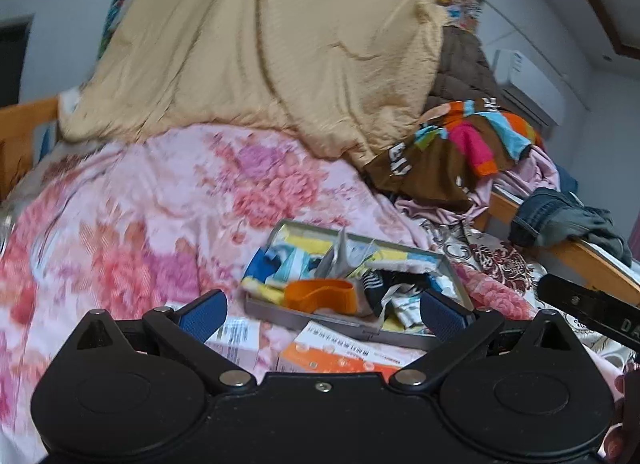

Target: Organize soft objects

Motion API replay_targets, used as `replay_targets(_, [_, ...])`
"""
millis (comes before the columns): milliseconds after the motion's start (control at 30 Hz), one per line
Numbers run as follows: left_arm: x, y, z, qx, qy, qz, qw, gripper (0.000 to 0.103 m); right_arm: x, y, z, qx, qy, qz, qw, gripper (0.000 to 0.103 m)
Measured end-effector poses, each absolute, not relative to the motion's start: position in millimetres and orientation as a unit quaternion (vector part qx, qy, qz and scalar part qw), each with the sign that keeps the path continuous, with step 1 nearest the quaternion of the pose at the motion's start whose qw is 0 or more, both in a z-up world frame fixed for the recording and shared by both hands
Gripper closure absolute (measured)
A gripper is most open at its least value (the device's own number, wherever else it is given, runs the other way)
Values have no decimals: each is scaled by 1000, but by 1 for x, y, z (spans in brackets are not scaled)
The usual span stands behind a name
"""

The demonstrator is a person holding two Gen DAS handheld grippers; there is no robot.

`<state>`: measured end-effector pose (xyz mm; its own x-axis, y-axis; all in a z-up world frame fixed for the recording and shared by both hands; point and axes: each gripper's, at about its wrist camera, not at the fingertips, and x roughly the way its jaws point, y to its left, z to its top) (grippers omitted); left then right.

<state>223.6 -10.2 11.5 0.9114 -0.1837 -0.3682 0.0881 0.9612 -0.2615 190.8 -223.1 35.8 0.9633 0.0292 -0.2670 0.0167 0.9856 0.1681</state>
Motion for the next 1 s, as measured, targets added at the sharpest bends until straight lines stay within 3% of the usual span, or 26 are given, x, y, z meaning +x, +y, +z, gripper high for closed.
replay_targets(1000, [192,-10,-13,-72,212,-36,974,1,182,-213,14,62,168,-7,984,0])
